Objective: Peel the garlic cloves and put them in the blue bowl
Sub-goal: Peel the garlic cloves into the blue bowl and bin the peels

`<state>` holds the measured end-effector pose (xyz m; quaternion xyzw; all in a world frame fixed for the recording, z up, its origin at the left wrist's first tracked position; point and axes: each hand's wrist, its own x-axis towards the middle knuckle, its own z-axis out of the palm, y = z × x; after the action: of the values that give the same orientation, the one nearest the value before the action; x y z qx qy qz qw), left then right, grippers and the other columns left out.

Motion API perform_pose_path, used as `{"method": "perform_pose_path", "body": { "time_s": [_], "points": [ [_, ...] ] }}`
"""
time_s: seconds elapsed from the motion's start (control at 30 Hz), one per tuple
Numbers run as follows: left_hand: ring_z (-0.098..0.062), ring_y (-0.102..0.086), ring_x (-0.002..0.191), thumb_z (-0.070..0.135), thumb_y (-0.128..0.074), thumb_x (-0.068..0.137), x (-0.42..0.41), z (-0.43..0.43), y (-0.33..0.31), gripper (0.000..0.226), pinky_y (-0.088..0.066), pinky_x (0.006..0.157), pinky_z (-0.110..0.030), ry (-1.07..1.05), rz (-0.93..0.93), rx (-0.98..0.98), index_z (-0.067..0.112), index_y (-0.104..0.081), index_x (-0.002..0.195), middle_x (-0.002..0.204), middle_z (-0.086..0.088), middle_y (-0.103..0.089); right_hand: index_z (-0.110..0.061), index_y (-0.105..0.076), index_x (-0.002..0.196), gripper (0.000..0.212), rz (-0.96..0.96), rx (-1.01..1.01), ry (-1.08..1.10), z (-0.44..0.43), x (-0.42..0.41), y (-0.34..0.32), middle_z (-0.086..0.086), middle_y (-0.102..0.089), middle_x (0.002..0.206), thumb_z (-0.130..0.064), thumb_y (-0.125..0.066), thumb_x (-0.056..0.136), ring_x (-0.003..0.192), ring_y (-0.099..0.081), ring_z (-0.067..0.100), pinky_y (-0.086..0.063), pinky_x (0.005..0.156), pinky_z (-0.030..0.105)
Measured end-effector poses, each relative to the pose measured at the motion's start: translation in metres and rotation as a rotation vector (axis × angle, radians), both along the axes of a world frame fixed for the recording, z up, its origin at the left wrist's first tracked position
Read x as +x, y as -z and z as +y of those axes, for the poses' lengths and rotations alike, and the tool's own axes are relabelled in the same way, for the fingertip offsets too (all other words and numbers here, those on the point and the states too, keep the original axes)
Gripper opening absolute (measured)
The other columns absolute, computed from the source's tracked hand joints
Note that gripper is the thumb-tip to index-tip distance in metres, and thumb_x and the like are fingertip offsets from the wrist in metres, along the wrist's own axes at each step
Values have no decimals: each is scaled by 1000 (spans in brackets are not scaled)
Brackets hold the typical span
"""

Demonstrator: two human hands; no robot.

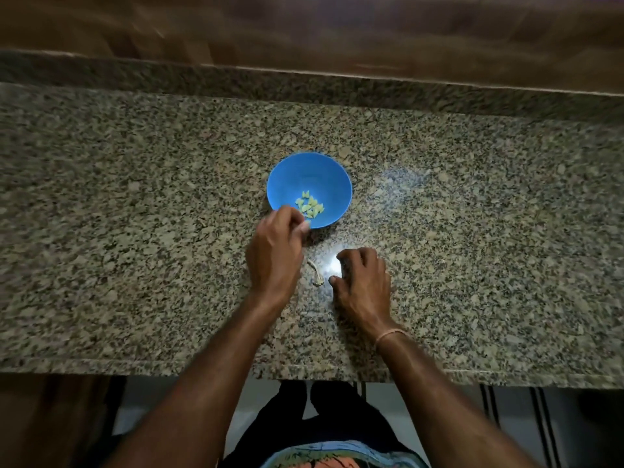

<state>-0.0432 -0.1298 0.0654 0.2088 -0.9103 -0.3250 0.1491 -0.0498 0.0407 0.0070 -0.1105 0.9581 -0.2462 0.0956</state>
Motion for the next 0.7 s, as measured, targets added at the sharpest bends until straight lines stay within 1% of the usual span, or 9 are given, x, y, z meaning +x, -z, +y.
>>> {"method": "perform_pose_path", "body": {
  "time_s": [0.07, 0.13, 0.2, 0.33, 0.43, 0.5, 0.57, 0.63, 0.7],
  "points": [
    [-14, -59, 92, 26, -72, 97, -28, -8, -1, 10, -41, 68, -31, -1, -30, -53, 22, -68, 105, 101, 7, -69, -26, -58, 125, 44, -15, -13, 0, 0, -3, 1, -1, -48, 125, -34, -81, 88, 111, -45, 23, -36, 87, 37],
    [-19, -63, 100, 24, -74, 97, -49, -14, 2, 16, -45, 73, -33, 6, -105, -89, 22, -71, 112, 110, 3, -70, -26, -58, 126, 44, -15, -19, -20, 4, -6, 1, -1, -48, 126, -35, -80, 89, 111, -44, 22, -35, 87, 36],
    [-22, -63, 108, 24, -75, 95, -55, -16, 1, 23, -50, 79, -36, 11, -131, -128, 21, -70, 118, 117, 0, -68, -24, -60, 128, 44, -29, -54, -51, 9, -8, 2, -1, -48, 125, -33, -79, 90, 111, -45, 21, -39, 88, 37],
    [-16, -58, 90, 26, -72, 96, -15, 7, 5, 13, -49, 67, -33, 54, 28, -128, 20, -64, 105, 101, 3, -61, -24, -65, 126, 35, -61, -284, -52, 25, -10, 10, -9, -50, 118, -22, -76, 93, 110, -54, 18, -54, 91, 42],
    [-14, -57, 95, 34, -72, 95, 37, 35, 35, 26, -49, 70, -32, 193, -125, -8, 23, -61, 116, 108, 7, -56, -21, -66, 126, 30, -88, -399, -63, 35, -10, 12, -9, -53, 117, -16, -72, 96, 110, -60, 15, -57, 94, 41],
    [-16, -58, 98, 24, -75, 94, 50, 41, 60, 28, -44, 73, -27, 195, -174, 2, 21, -64, 120, 111, 5, -55, -20, -66, 125, 28, -110, -441, -64, 38, -13, 11, -9, -56, 118, -14, -70, 98, 110, -61, 11, -57, 95, 36],
    [-12, -58, 94, 9, -74, 95, 50, 46, 67, 22, -40, 73, -16, 155, -155, 25, 17, -69, 115, 108, 5, -57, -21, -67, 123, 28, -105, -444, -76, 40, -16, 10, -9, -60, 116, -10, -70, 98, 108, -62, 10, -57, 94, 35],
    [-3, -62, 91, 2, -70, 95, 46, 50, 63, 21, -44, 74, -8, 33, -117, 207, 16, -74, 110, 108, 5, -64, -21, -68, 123, 29, -144, -486, -94, 39, -19, 8, -9, -65, 117, -8, -70, 97, 109, -64, 9, -58, 94, 36],
    [-2, -69, 91, 5, -71, 96, 43, 51, 59, 19, -53, 77, -15, -151, -104, 587, 19, -77, 107, 105, 3, -74, -19, -70, 124, 32, -226, -589, -111, 37, -21, 3, -7, -69, 119, -4, -70, 96, 108, -67, 8, -60, 94, 37]
  ]
}}
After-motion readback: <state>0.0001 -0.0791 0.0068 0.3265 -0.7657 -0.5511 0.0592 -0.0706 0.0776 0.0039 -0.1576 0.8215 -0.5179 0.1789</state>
